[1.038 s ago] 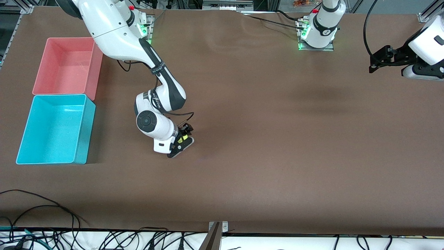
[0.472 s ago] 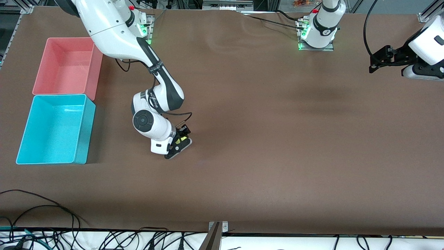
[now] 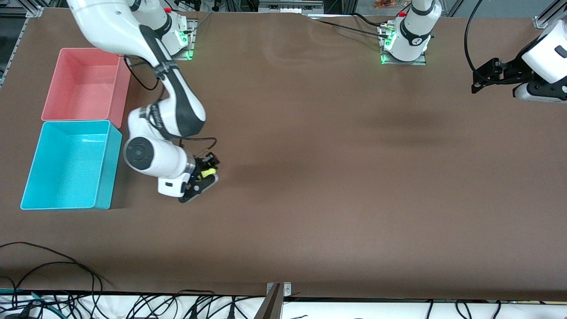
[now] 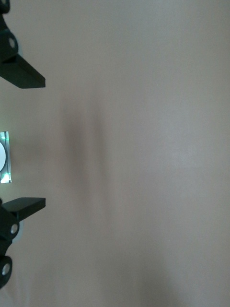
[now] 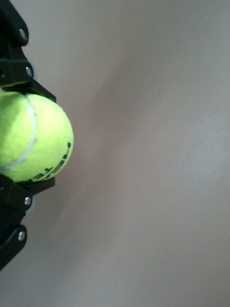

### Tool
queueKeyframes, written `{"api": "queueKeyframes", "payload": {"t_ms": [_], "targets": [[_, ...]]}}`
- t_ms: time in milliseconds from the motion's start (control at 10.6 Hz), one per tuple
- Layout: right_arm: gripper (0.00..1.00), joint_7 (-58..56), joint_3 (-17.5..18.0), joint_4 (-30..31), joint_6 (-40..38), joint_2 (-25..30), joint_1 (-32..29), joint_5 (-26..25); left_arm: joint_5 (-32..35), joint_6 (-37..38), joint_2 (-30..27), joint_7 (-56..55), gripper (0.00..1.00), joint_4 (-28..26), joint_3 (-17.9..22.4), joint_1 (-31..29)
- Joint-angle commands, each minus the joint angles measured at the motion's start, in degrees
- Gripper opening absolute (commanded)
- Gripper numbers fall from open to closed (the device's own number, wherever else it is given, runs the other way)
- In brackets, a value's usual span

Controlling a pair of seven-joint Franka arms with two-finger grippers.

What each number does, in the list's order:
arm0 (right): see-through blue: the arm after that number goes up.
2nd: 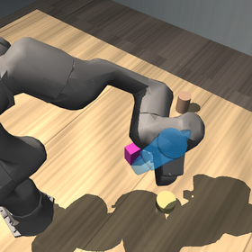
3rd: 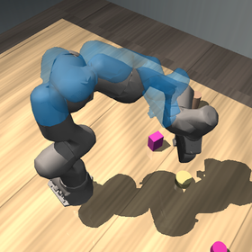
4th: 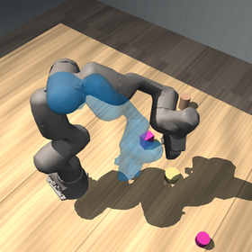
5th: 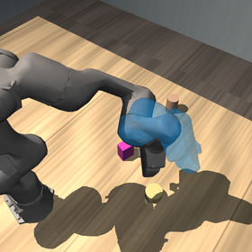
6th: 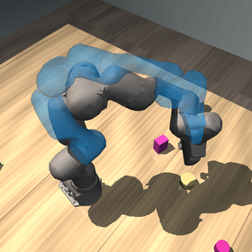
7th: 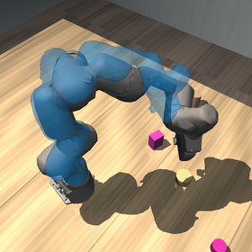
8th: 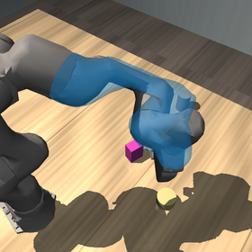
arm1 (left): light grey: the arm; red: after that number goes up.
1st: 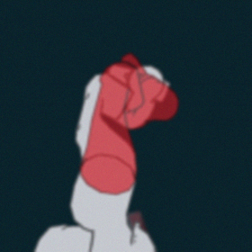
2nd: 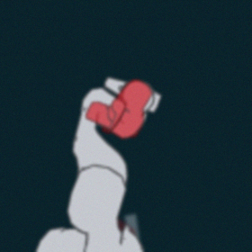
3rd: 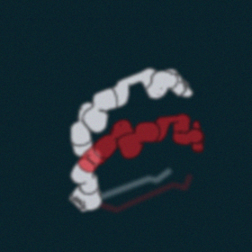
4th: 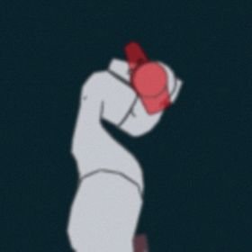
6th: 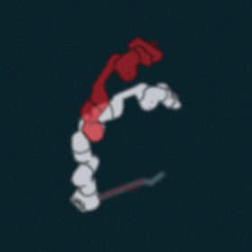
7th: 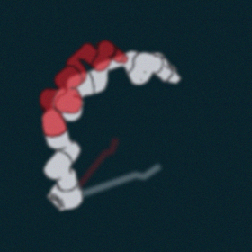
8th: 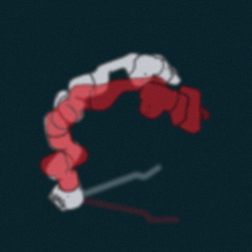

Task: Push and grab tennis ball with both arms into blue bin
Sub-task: 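Carry the held tennis ball with the right gripper over the blue bin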

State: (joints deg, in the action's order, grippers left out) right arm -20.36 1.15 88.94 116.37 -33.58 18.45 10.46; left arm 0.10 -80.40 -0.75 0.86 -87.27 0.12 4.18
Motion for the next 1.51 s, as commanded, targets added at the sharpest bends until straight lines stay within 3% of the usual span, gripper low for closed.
{"api": "queueKeyframes", "payload": {"t_ms": [0,283,378,472,755,1227,1416], "targets": [[0.18,-7.83,0.43,1.15,-8.5,5.44,-6.39,0.62,1.57,1.38,1.02,-0.42,1.0,2.19,0.32,0.65],[0.13,-10.21,0.17,0.63,-15.02,8.0,-13.51,-0.6,1.57,1.38,1.02,-0.42,1.0,2.19,0.32,0.65],[0.0,-15.44,-0.79,0.36,-16.16,9.22,-14.4,-3.31,1.57,1.3,1.02,-0.42,1.0,2.19,0.32,0.65],[0.0,-19.15,-2.97,0.36,-17.13,10.02,-14.41,-6.12,1.57,1.3,1.02,-0.42,1.0,2.19,0.32,0.65],[0.0,-22.0,-12.46,0.62,-22.66,9.42,-14.76,-5.8,1.57,1.38,1.02,-0.42,1.0,2.19,0.32,0.65],[0.0,-23.4,-13.19,5.88,-17.86,7.13,-22.92,-6.85,1.57,1.3,1.02,-0.42,1.0,2.19,0.32,0.65],[0.0,-28.39,-13.28,10.79,-9.8,6.86,-25.39,-7.03,1.57,1.38,1.02,-0.42,1.0,2.19,0.32,0.65]]}}
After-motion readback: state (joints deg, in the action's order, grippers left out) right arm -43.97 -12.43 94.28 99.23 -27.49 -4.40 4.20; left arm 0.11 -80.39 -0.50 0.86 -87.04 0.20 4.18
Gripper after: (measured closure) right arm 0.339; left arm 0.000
